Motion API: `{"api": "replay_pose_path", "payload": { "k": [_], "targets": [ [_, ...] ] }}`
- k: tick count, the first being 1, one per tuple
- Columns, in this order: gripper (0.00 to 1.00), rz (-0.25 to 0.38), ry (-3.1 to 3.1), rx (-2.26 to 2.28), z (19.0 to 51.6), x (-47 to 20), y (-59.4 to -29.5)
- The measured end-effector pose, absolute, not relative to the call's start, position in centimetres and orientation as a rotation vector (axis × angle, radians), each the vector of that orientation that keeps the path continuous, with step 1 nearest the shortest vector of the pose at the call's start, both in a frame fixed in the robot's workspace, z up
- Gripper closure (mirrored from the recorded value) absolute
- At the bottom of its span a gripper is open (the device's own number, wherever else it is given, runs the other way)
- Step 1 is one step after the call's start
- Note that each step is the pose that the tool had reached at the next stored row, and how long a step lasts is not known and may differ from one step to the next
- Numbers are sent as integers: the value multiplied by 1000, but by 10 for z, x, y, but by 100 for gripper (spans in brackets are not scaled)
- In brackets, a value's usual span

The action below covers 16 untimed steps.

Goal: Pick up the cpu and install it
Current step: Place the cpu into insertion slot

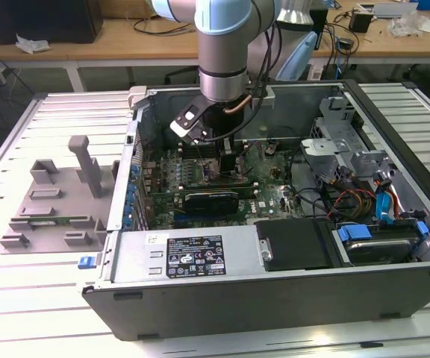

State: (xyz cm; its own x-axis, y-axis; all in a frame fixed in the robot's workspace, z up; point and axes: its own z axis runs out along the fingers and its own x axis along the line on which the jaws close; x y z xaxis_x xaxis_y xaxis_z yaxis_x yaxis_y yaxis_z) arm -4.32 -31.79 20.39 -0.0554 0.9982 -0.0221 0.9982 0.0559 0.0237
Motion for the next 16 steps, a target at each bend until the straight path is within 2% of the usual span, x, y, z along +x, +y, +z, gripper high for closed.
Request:
{"api": "replay_pose_path", "payload": {
  "k": [16],
  "targets": [
    [46,3,2212,2187,199,-43,-312]
  ]
}}
